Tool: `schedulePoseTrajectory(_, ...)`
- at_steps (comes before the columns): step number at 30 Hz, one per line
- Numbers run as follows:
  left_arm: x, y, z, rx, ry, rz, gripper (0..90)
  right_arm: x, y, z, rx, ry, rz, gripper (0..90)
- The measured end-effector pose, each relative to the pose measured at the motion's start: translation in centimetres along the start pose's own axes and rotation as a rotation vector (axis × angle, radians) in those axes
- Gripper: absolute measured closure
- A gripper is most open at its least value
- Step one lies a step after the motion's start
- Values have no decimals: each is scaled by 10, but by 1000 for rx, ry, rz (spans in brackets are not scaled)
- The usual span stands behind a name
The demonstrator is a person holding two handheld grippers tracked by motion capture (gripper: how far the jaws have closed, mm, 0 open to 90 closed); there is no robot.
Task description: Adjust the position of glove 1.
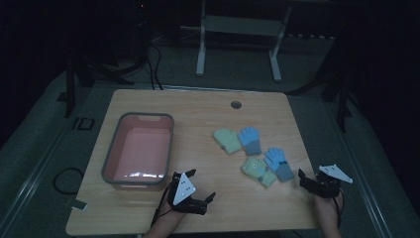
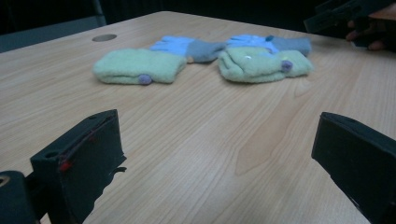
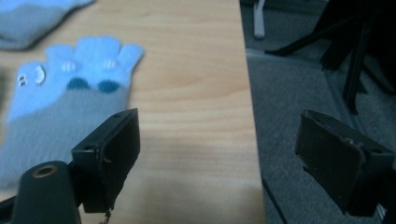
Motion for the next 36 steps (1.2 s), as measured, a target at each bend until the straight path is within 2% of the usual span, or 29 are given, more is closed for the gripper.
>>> schedulePoseTrajectory(4,1,0,0,-1,6,0,21,1,0,-1,8,3,8,138)
schedulePoseTrajectory(5,2,0,0,1,16,1,21,0,2,0,9,-10,19,138)
schedulePoseTrajectory(8,2,0,0,3,14,4,21,-2,6,2,-4,-6,9,138)
schedulePoseTrajectory(10,2,-1,0,4,7,11,21,-6,9,2,9,17,1,138)
schedulePoseTrajectory(13,1,-1,0,9,3,15,21,-11,14,2,44,4,26,128)
schedulePoseTrajectory(15,2,-1,0,8,4,14,21,-13,15,3,48,0,25,125)
schedulePoseTrajectory(17,2,-1,0,6,15,11,21,-18,18,7,76,5,13,149)
schedulePoseTrajectory(18,3,-1,0,6,17,13,21,-17,19,8,82,-12,44,155)
schedulePoseTrajectory(19,3,-1,0,6,17,13,21,-17,19,8,82,-12,44,155)
schedulePoseTrajectory(20,2,-1,0,8,16,14,22,-13,18,12,90,-54,111,165)
schedulePoseTrajectory(22,2,-1,0,5,13,11,21,-13,18,16,92,-72,129,166)
schedulePoseTrajectory(25,2,-1,0,2,15,11,21,-8,20,27,82,-43,137,136)
schedulePoseTrajectory(27,2,-1,0,3,17,11,22,-3,21,35,69,-40,152,125)
schedulePoseTrajectory(29,3,0,0,2,21,10,21,2,21,41,73,4,162,113)
schedulePoseTrajectory(32,3,0,0,2,23,10,22,6,18,49,73,21,179,113)
schedulePoseTrajectory(34,3,-1,0,3,23,10,22,4,16,56,72,17,162,113)
schedulePoseTrajectory(35,3,0,0,3,23,11,22,6,16,59,74,28,181,105)
schedulePoseTrajectory(36,3,0,0,3,25,10,21,5,16,63,67,30,173,105)
Point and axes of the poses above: each handheld gripper's, and its own axes: y roughly backward along the jaws, z roughly out of its top, x roughly to its left, the point moved 10 cm from there along -y, roughly forward along the jaws, and after that the axes turned 11 degrees about y, right-handed, at the moved point
